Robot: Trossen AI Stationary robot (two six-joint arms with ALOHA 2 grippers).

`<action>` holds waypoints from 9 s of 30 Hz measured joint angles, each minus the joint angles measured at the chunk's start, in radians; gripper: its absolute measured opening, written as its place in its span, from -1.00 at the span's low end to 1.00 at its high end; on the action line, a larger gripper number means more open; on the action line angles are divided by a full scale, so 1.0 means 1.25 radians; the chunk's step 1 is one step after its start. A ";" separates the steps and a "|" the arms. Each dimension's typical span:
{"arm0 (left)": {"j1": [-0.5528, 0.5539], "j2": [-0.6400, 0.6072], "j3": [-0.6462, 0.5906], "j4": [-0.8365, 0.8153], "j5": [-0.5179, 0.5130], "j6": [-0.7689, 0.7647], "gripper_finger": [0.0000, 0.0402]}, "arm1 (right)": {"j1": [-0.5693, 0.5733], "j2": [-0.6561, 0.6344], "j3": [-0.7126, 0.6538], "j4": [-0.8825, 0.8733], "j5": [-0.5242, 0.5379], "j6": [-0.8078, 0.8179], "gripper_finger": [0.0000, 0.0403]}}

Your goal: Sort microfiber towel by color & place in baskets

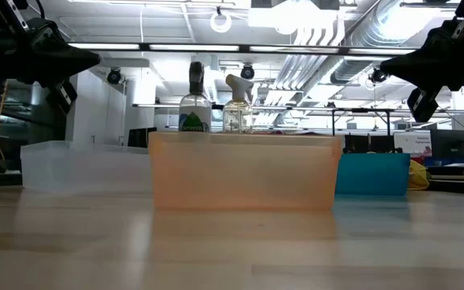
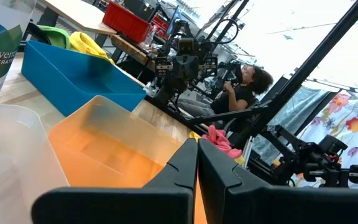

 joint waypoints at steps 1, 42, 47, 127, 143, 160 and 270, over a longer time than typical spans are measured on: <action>0.000 0.000 0.000 0.000 0.000 0.001 -1.00 | 0.000 0.000 0.000 0.000 0.000 0.000 -1.00; 0.000 0.000 0.000 0.000 0.000 0.000 -1.00 | 0.000 0.000 0.000 0.000 0.000 0.000 -1.00; 0.000 0.000 0.000 0.000 0.000 0.000 -1.00 | 0.000 0.000 0.000 0.000 0.000 0.000 -1.00; 0.000 0.000 0.000 0.000 0.000 0.001 -1.00 | -0.877 0.871 0.731 -0.607 -0.045 -0.010 -1.00; 0.000 0.000 0.000 0.000 0.000 0.001 -1.00 | -0.932 1.088 0.751 -0.594 -0.009 0.238 0.08; 0.000 0.000 0.000 0.000 0.000 0.001 -1.00 | -0.943 1.280 0.751 -0.475 0.092 0.440 -0.23; 0.000 0.000 0.000 0.000 0.000 0.001 -1.00 | -0.402 1.039 0.715 -0.563 -0.121 0.191 -0.35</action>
